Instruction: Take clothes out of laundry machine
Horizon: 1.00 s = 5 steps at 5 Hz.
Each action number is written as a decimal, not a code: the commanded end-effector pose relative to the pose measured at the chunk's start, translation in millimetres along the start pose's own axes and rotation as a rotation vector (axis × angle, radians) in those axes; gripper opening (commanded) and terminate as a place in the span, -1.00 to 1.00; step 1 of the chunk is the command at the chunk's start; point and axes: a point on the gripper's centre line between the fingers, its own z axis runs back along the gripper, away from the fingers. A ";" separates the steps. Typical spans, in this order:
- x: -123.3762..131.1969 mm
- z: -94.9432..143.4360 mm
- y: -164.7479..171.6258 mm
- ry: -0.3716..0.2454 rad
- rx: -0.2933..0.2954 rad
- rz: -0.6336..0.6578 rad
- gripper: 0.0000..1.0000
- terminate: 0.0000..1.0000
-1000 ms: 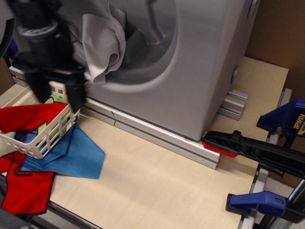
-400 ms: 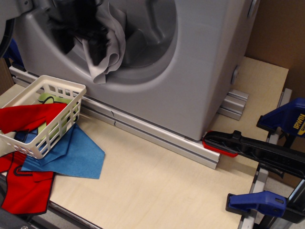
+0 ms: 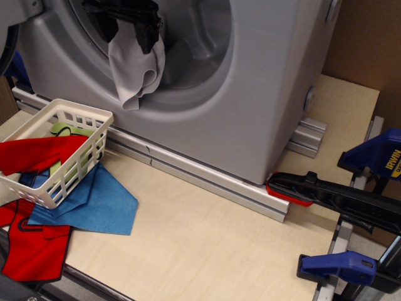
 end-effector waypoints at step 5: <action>18.0 -29.1 -15.7 0.134 0.075 0.023 -1.00 -1.00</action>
